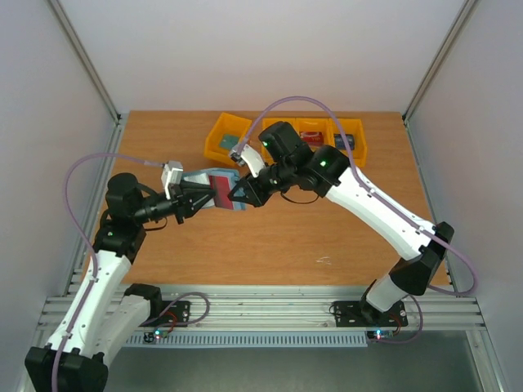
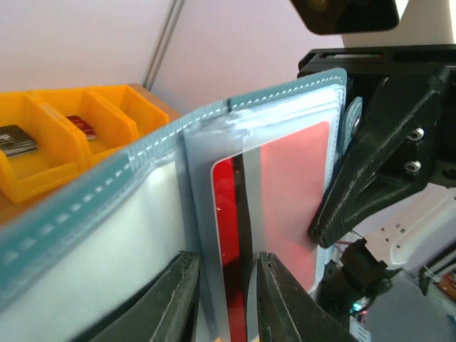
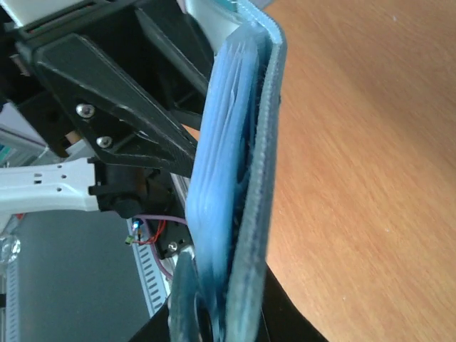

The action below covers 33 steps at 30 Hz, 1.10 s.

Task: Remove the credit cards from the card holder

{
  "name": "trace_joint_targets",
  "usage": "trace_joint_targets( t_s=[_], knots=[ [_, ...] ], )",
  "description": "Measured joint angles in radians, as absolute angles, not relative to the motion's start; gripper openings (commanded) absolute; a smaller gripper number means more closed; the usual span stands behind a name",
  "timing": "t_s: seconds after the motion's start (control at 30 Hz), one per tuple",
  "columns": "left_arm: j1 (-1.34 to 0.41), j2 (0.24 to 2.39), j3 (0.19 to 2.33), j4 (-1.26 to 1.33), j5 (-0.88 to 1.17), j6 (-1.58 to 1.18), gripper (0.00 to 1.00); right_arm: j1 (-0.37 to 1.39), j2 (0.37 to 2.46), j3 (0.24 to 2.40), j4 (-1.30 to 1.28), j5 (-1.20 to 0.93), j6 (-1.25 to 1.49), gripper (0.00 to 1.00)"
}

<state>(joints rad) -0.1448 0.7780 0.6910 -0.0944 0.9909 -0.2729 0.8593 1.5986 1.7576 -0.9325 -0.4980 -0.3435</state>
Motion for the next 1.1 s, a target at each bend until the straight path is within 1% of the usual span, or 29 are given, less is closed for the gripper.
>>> trace_joint_targets(
  t_s=[0.1, 0.23, 0.33, 0.37, 0.4, 0.43, 0.57, 0.6, 0.63, 0.73, 0.8, 1.0, 1.03, 1.1],
  knots=[
    [-0.14, 0.777, 0.691, -0.072, 1.015, -0.286, 0.29, 0.857, 1.571, 1.738, -0.911, -0.545, -0.367, 0.01],
    [-0.139, 0.772, 0.691, -0.05, 1.052, -0.302, 0.28, 0.847, 1.554, 1.722, -0.9, -0.596, -0.402, 0.01],
    [-0.135, 0.772, 0.69, -0.007, 1.095, -0.316, 0.18, 0.845, 1.548, 1.719, -0.897, -0.624, -0.419, 0.01],
    [-0.135, 0.772, 0.688, 0.01, 1.11, -0.325, 0.12, 0.845, 1.546, 1.719, -0.896, -0.631, -0.423, 0.01],
    [-0.131, 0.772, 0.684, 0.032, 1.124, -0.333, 0.04, 0.844, 1.544, 1.719, -0.894, -0.64, -0.426, 0.01],
    [-0.129, 0.773, 0.682, 0.051, 1.134, -0.344, 0.01, 0.843, 1.542, 1.719, -0.893, -0.647, -0.427, 0.01],
    [-0.123, 0.773, 0.672, 0.121, 1.166, -0.389, 0.0, 0.829, 1.538, 1.719, -0.894, -0.665, -0.438, 0.02],
    [-0.123, 0.773, 0.672, 0.131, 1.172, -0.396, 0.0, 0.829, 1.536, 1.718, -0.892, -0.668, -0.443, 0.04],
    [-0.121, 0.773, 0.672, 0.141, 1.182, -0.407, 0.0, 0.829, 1.532, 1.715, -0.889, -0.67, -0.448, 0.11],
    [-0.121, 0.773, 0.672, 0.171, 1.205, -0.426, 0.0, 0.829, 1.511, 1.693, -0.871, -0.677, -0.456, 0.24],
    [-0.129, 0.772, 0.672, 0.205, 1.221, -0.445, 0.0, 0.83, 1.501, 1.67, -0.838, -0.69, -0.46, 0.29],
    [-0.129, 0.772, 0.672, 0.253, 1.214, -0.495, 0.0, 0.814, 1.46, 1.583, -0.781, -0.711, -0.465, 0.28],
    [-0.128, 0.772, 0.672, 0.253, 1.209, -0.498, 0.0, 0.809, 1.451, 1.571, -0.776, -0.711, -0.465, 0.27],
    [-0.126, 0.772, 0.672, 0.252, 1.203, -0.501, 0.0, 0.802, 1.433, 1.555, -0.77, -0.711, -0.464, 0.2]
  ],
)
